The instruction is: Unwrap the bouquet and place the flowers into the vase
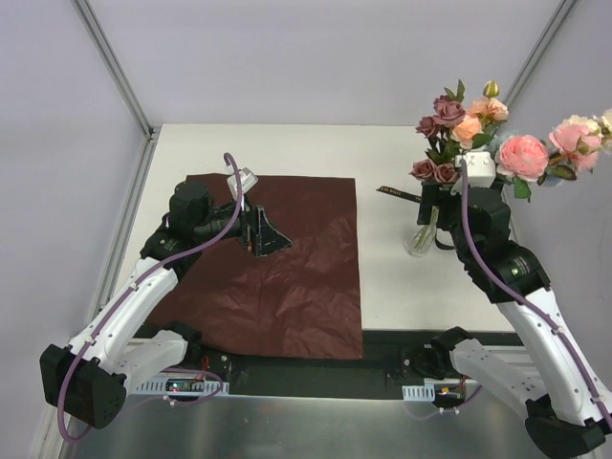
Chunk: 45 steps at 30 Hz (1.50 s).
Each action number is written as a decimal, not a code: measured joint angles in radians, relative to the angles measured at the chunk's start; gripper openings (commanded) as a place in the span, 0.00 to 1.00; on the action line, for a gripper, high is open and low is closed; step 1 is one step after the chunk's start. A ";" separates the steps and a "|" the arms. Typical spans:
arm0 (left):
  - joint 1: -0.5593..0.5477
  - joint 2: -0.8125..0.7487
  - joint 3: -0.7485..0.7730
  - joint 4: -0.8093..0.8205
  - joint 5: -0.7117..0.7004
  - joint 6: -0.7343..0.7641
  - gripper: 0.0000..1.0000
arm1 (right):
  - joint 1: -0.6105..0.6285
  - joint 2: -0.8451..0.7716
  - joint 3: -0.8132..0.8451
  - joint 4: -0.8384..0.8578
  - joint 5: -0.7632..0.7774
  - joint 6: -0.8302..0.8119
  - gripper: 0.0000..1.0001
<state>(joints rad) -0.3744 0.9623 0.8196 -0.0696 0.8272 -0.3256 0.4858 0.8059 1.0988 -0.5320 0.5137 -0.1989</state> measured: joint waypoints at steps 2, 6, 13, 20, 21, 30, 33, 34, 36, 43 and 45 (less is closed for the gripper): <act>0.000 0.000 0.000 0.000 0.000 0.000 0.91 | 0.000 0.031 0.025 -0.016 -0.006 -0.003 0.95; 0.000 0.005 0.000 0.000 0.000 0.000 0.91 | 0.000 0.069 0.063 -0.035 -0.020 -0.006 0.97; 0.000 0.010 0.000 0.000 0.000 0.000 0.91 | 0.000 0.081 0.111 -0.122 -0.049 0.019 1.00; 0.000 0.014 0.000 0.000 -0.001 0.000 0.91 | 0.000 0.168 0.202 -0.313 -0.072 0.089 0.97; 0.000 0.014 0.000 0.000 -0.001 0.000 0.90 | 0.000 0.177 0.208 -0.331 -0.076 0.095 0.97; 0.000 0.014 0.000 0.000 -0.001 0.000 0.91 | 0.000 0.171 0.228 -0.447 -0.105 0.122 0.97; 0.000 0.014 0.000 0.000 -0.001 0.000 0.91 | 0.000 0.137 0.228 -0.476 -0.123 0.124 0.97; 0.000 0.014 0.000 0.000 -0.001 0.000 0.91 | 0.000 0.119 0.228 -0.483 -0.134 0.124 0.97; 0.000 0.017 0.000 0.000 -0.001 0.000 0.91 | 0.000 0.078 0.221 -0.496 -0.154 0.124 0.97; 0.000 0.034 0.003 -0.002 -0.001 -0.015 0.91 | 0.000 -0.098 0.140 -0.528 -0.239 0.113 0.97; 0.000 0.039 0.011 -0.004 -0.001 -0.027 0.91 | 0.000 -0.133 0.130 -0.530 -0.254 0.111 0.97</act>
<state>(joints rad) -0.3744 1.0012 0.8303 -0.0738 0.8261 -0.3523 0.4858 0.6727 1.2285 -1.0622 0.2600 -0.0875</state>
